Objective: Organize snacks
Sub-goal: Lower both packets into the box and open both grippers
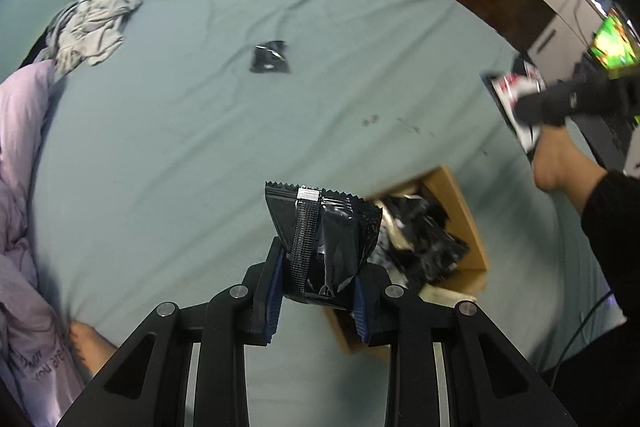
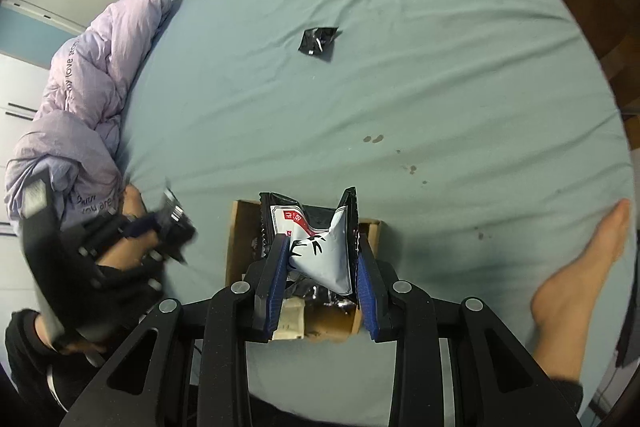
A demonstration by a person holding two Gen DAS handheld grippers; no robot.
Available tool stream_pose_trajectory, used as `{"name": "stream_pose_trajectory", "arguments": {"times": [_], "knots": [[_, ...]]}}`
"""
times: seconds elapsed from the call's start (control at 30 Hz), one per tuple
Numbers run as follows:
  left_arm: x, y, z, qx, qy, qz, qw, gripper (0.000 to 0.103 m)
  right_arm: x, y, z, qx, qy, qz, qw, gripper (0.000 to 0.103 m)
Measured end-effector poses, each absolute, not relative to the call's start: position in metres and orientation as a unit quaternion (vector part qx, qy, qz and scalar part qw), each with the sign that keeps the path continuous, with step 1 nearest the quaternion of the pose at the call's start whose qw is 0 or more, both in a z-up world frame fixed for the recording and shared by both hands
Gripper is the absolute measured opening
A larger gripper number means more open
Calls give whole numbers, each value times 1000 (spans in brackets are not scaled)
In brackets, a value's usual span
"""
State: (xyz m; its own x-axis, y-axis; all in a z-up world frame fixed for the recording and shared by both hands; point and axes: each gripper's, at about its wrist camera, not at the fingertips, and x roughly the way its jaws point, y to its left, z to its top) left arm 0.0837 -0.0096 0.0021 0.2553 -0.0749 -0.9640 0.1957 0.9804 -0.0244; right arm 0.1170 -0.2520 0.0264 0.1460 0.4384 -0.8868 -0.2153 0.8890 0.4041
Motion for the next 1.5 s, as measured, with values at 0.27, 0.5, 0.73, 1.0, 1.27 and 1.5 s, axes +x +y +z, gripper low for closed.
{"name": "stream_pose_trajectory", "arguments": {"times": [0.27, 0.5, 0.73, 1.0, 1.27, 1.5], "knots": [[61, -29, -6, 65, 612, -116, 779, 29, 94, -242, 25, 46, 615, 215, 757, 30], [56, -38, -15, 88, 617, -144, 769, 29, 103, -252, 15, 42, 626, 184, 757, 30], [57, -46, -33, 94, 634, -157, 751, 44, 104, -255, 11, 48, 628, 178, 756, 30], [67, -36, -24, 75, 622, -143, 766, 80, 105, -244, 3, 24, 639, 178, 748, 30], [84, 12, -14, 18, 604, -55, 795, 81, 97, -227, -8, -32, 645, 193, 739, 30], [85, 34, -15, -5, 602, -40, 797, 81, 91, -208, -39, -53, 685, 217, 694, 30]]}}
